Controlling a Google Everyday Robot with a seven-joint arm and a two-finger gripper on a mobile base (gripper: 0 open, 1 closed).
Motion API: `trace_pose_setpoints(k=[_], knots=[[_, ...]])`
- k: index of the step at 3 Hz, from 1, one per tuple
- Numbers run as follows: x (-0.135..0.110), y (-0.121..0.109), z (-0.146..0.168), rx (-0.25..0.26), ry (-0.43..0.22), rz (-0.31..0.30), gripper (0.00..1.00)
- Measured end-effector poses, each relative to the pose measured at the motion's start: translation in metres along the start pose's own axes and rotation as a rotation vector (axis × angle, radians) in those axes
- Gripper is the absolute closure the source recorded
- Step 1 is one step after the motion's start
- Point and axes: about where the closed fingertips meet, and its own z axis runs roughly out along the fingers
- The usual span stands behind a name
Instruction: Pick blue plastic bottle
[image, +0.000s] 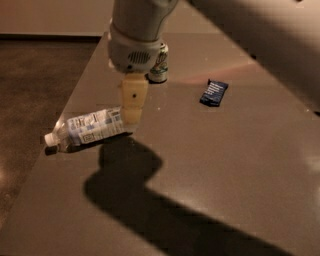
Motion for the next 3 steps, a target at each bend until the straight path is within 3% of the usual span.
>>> trace_pose_setpoints(k=[1, 3], knots=[[-0.006, 0.001, 0.040, -0.031, 0.067, -0.044, 0.00], [0.019, -0.008, 0.083, -0.106, 0.182, -0.067, 0.00]])
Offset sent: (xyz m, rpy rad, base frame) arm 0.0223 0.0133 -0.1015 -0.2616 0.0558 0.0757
